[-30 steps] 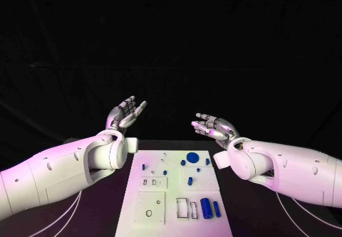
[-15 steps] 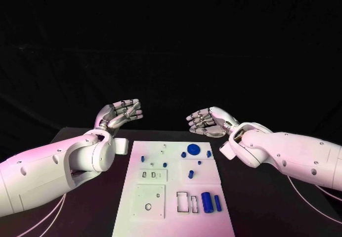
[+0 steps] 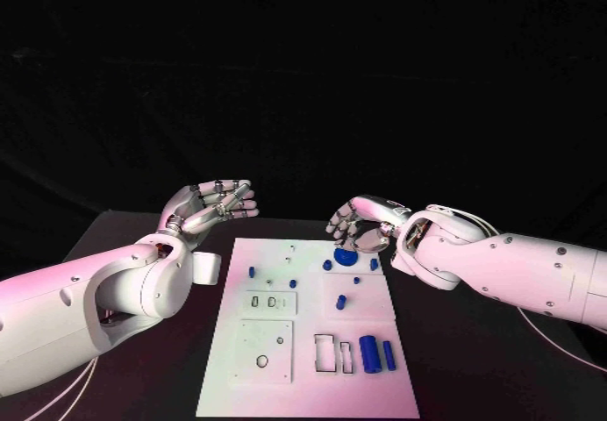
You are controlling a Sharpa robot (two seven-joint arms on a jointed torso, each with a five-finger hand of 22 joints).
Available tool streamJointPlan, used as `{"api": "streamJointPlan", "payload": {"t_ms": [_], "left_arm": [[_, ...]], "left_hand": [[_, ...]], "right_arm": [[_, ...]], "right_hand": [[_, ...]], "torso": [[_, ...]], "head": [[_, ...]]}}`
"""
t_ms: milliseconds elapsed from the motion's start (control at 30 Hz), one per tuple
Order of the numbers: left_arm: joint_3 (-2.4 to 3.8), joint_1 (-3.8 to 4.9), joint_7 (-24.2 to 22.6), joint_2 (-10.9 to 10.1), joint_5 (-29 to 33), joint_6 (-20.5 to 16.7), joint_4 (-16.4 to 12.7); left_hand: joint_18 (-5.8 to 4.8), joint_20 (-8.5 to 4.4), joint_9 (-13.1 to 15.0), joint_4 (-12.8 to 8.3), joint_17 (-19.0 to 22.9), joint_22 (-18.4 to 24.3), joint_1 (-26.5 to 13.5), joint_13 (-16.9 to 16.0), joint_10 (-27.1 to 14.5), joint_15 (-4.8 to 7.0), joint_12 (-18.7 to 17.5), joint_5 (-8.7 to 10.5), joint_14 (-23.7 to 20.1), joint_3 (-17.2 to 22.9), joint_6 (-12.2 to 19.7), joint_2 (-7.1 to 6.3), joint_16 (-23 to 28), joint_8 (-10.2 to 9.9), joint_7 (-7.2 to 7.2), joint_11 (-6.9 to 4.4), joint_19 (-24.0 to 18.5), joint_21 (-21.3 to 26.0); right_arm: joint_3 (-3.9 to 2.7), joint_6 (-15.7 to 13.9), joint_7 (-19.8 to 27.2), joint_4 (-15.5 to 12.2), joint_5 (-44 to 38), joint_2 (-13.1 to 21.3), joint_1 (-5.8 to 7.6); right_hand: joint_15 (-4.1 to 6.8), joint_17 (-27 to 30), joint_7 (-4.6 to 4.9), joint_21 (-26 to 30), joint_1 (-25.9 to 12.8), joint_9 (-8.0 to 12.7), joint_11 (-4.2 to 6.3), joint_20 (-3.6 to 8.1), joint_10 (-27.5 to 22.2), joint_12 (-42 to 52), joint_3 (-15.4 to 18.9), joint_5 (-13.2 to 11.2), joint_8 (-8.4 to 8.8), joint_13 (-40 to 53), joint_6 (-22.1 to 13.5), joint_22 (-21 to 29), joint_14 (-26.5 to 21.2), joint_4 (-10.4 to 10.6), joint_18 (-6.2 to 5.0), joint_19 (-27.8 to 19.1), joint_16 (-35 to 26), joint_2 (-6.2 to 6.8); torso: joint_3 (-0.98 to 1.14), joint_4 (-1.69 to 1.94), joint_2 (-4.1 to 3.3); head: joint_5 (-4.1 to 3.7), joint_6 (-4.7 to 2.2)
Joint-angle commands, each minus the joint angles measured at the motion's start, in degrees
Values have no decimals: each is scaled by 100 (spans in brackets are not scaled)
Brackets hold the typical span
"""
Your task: Assemble the parts on the task board
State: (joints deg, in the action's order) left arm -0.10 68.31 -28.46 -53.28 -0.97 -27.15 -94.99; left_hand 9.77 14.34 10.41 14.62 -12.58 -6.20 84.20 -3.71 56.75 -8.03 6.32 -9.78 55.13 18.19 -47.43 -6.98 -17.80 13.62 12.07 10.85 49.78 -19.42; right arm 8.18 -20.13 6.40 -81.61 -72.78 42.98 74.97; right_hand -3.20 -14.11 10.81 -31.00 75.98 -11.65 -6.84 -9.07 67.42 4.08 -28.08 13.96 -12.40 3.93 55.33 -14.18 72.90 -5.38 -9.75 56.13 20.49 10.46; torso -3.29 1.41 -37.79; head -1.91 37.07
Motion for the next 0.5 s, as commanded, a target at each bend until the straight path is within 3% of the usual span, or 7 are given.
{"api": "streamJointPlan", "payload": {"t_ms": [33,200,333,500], "left_arm": [[5,10,50,-22,-97,266,-92],[5,10,63,-47,-100,362,-149],[7,10,58,-64,-101,440,-168],[9,10,73,-107,-101,480,-193]], "left_hand": [[83,-11,1,2,-14,-3,16,-5,17,-1,-40,-14,39,25,-18,-23,-24,10,214,5,37,-18],[81,-13,-3,5,-20,-1,4,-3,14,-1,-53,-10,46,27,-13,-35,-25,2,218,9,45,-19],[80,-14,-6,8,-24,1,-5,-2,10,-2,-61,-7,48,28,-8,-44,-25,-4,220,11,49,-19],[78,-15,-9,9,-29,4,-11,-1,3,-4,-74,-4,47,31,1,-50,-22,-13,222,13,51,-17]], "right_arm": [[-2,417,-594,-12,-1338,-34,6],[0,584,-770,87,-1572,-124,-9],[2,630,-921,143,-1783,-179,-36],[3,640,-1147,141,-2043,-240,-75]], "right_hand": [[279,-1593,-103,-1568,-182,-89,144,331,221,-37,-50,-10,78,62,306,-1055,785,57,-58,492,2119,297],[227,-2331,-96,-1923,-149,-167,98,264,-19,-25,-140,60,81,88,275,-1375,693,108,-63,405,3135,335],[188,-3313,-68,-2640,-174,-214,60,227,-167,-5,-119,52,87,93,193,-2333,860,177,59,787,4170,359],[179,-3766,-76,-3111,-198,-242,54,208,-301,9,-30,57,90,103,142,-3005,957,245,156,1104,4636,383]], "torso": [[-33,62,-106],[-59,92,-181],[-73,116,-232],[-83,127,-280]], "head": [[-29,16],[-47,10],[-59,9],[-53,8]]}}
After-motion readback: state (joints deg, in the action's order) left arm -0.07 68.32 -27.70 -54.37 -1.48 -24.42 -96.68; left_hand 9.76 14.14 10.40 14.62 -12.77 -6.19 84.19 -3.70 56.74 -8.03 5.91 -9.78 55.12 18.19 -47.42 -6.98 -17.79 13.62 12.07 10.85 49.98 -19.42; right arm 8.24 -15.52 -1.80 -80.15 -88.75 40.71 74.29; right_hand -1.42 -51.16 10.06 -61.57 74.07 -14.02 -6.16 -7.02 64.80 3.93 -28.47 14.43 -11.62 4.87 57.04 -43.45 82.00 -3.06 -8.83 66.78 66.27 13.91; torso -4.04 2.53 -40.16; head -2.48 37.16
